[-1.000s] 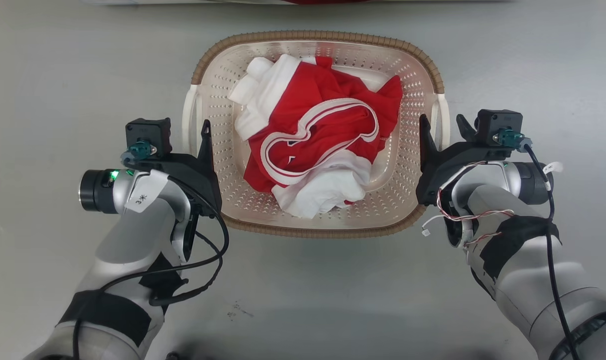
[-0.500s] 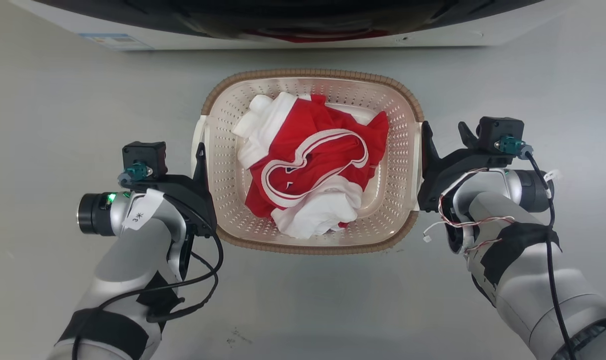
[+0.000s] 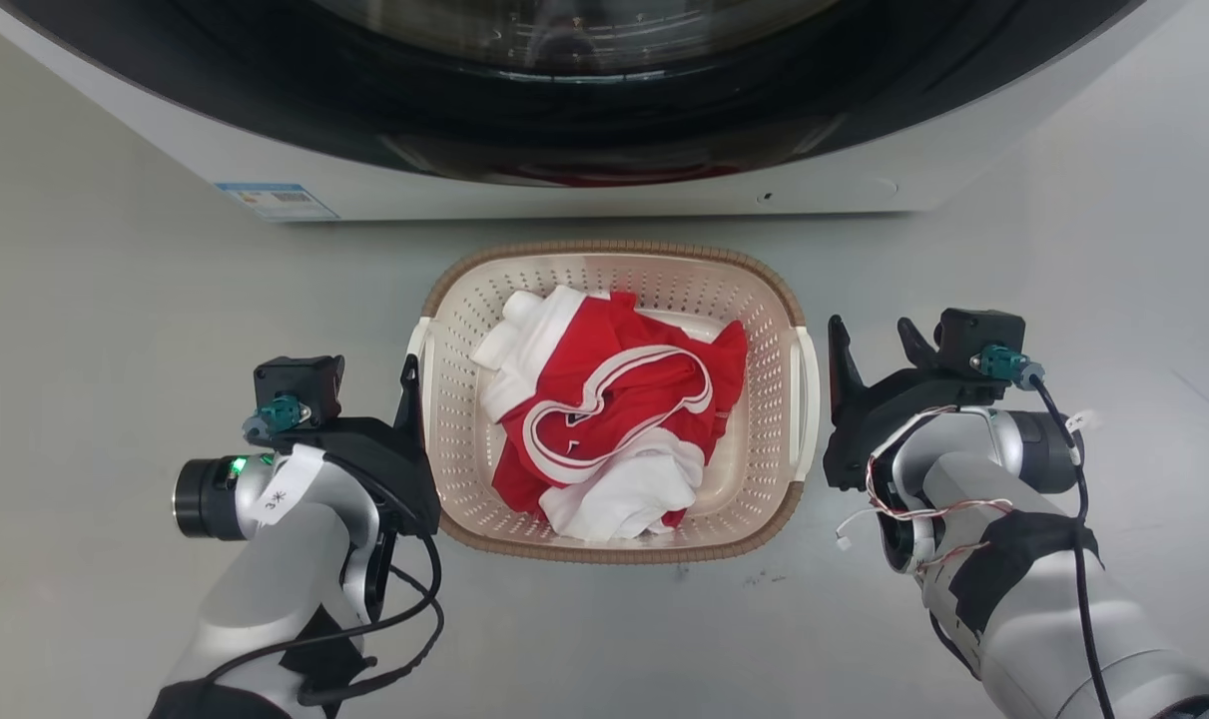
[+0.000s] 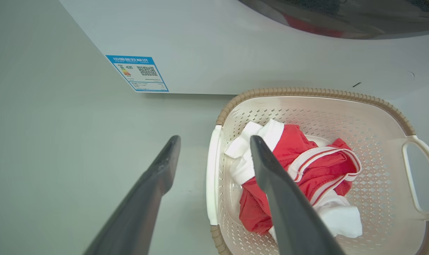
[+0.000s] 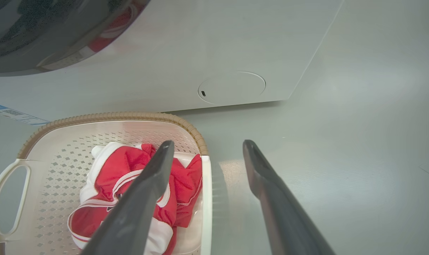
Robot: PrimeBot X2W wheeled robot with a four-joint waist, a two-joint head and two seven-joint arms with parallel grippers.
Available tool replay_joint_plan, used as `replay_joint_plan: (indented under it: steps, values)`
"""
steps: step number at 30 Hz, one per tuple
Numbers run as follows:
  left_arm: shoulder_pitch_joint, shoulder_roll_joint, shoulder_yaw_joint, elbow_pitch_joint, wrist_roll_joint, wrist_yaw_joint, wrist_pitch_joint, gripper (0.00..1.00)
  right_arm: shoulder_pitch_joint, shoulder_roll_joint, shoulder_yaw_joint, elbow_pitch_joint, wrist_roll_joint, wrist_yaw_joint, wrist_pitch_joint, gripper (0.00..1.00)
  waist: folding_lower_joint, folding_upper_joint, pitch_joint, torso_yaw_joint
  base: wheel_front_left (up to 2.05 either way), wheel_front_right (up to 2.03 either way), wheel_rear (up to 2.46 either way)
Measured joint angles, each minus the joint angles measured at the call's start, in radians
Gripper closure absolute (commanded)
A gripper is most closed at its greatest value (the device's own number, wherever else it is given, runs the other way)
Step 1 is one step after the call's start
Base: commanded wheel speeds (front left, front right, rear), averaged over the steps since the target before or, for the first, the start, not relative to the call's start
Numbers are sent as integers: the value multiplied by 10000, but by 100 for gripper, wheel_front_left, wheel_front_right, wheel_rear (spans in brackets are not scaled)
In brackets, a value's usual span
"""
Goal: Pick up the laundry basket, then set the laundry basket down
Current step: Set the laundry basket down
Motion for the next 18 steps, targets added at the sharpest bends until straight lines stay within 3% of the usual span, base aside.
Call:
replay_joint_plan:
  steps: [18]
  values:
    - [2254,140,520,-1476,445,13,0,0,2468,35,-819,-1618,-800,0,0,0,0,-1,-2629,-117,0,0,0]
